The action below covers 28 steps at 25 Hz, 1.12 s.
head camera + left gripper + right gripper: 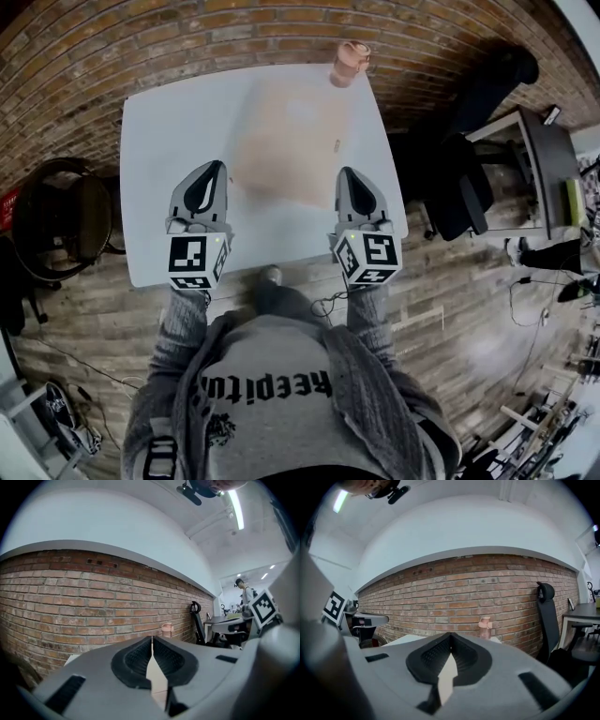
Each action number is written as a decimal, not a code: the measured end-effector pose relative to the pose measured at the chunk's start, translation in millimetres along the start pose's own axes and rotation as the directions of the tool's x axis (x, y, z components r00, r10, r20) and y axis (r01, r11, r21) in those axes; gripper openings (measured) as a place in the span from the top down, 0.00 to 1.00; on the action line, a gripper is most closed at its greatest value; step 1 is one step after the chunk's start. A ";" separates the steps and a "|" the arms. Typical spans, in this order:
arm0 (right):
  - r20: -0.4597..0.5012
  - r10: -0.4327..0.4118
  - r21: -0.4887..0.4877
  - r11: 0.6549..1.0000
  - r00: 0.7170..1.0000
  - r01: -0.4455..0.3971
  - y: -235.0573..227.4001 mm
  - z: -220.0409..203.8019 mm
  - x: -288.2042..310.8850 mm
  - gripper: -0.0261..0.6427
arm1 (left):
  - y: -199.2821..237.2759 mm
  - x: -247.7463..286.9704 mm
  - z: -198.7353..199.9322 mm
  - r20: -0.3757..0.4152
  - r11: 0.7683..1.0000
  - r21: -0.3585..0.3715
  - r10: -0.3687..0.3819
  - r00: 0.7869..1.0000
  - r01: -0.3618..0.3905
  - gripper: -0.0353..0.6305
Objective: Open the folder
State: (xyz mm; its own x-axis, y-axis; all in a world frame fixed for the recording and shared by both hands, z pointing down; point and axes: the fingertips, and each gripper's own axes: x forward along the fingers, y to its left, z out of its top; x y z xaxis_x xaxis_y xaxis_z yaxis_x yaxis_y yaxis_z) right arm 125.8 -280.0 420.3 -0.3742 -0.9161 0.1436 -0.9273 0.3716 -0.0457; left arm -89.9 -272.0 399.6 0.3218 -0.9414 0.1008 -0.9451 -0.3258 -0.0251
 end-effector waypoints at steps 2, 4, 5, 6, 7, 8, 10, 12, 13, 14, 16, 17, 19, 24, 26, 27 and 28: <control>-0.021 0.002 0.008 1.000 1.000 -0.001 -0.4 -9.2 4.4 0.95 | 0.7 3.5 -8.5 -0.020 1.000 -0.004 -0.003 1.000 0.003 0.93; -0.040 0.002 0.014 1.000 0.999 -0.002 -1.1 -17.8 7.7 0.95 | 0.9 6.6 -16.6 -0.038 1.000 -0.007 -0.007 0.999 0.007 0.93; -0.049 0.002 0.018 1.000 0.999 -0.001 -1.6 -21.9 8.9 0.95 | 0.8 7.9 -20.3 -0.047 1.000 -0.009 -0.009 0.999 0.008 0.93; -0.058 0.001 0.021 1.000 0.998 0.000 -2.0 -25.9 10.0 0.95 | 0.5 9.0 -24.0 -0.057 1.000 -0.012 -0.011 0.998 0.011 0.93; -0.067 0.001 0.026 1.000 0.998 0.001 -2.4 -29.8 11.1 0.95 | -0.1 10.1 -27.8 -0.066 1.000 -0.017 -0.015 0.998 0.014 0.93; -0.075 0.000 0.031 1.000 0.997 0.003 -2.9 -33.7 12.4 0.95 | -1.1 11.4 -32.0 -0.075 1.000 -0.020 -0.020 0.997 0.019 0.93; -0.089 -0.002 0.040 0.999 0.996 0.006 -3.8 -40.9 15.1 0.95 | -4.2 14.3 -41.7 -0.094 0.999 -0.015 -0.035 0.995 0.034 0.93; -0.101 -0.004 0.047 0.999 0.995 0.009 -4.5 -46.9 17.8 0.95 | -7.5 17.8 -54.0 -0.119 0.998 0.029 -0.049 0.992 0.053 0.93; -0.107 -0.005 0.049 0.999 0.994 0.010 -4.8 -49.7 18.9 0.95 | -9.1 19.5 -61.2 -0.134 0.995 0.069 -0.056 0.989 0.066 0.93; -0.113 -0.006 0.051 0.999 0.994 0.012 -5.3 -52.5 19.8 0.95 | -11.7 21.0 -68.5 -0.152 0.990 0.116 -0.066 0.986 0.084 0.93; -0.124 -0.009 0.055 0.998 0.992 0.016 -7.0 -58.2 21.0 0.95 | -19.4 23.0 -81.9 -0.193 0.969 0.207 -0.093 0.977 0.134 0.93; -0.129 -0.011 0.058 0.998 0.992 0.019 -8.3 -60.7 21.2 0.95 | -23.9 23.7 -87.4 -0.214 0.956 0.244 -0.111 0.971 0.163 0.93; -0.137 -0.017 0.064 0.998 0.990 0.025 -10.5 -65.0 21.2 0.95 | -32.2 24.7 -98.5 -0.258 0.928 0.302 -0.142 0.956 0.219 0.93; -0.151 -0.025 0.075 0.996 0.988 0.037 -13.7 -73.1 21.0 0.95 | -45.3 27.2 -132.7 -0.352 0.774 0.538 -0.151 0.924 0.332 0.91; -0.156 -0.028 0.079 0.996 0.987 0.041 -15.1 -75.3 20.8 0.95 | -51.0 28.8 -143.0 -0.381 0.688 0.622 -0.149 0.912 0.373 0.80; -0.158 -0.030 0.081 0.996 0.987 0.043 -15.8 -76.2 20.4 0.95 | -53.3 29.8 -146.9 -0.391 0.648 0.657 -0.145 0.909 0.386 0.79; -0.160 -0.031 0.082 0.996 0.987 0.044 -16.3 -77.2 19.9 0.95 | -55.4 30.8 -149.6 -0.397 0.609 0.689 -0.138 0.907 0.394 0.78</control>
State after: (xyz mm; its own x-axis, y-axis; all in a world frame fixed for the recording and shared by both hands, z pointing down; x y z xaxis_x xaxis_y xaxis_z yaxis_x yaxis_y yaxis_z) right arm 134.4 -292.7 500.2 -0.3389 -0.8914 0.3009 -0.9408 0.3172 -0.1199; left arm -36.1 -270.0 552.9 0.4004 -0.7746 0.4895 -0.4096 -0.6292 -0.6606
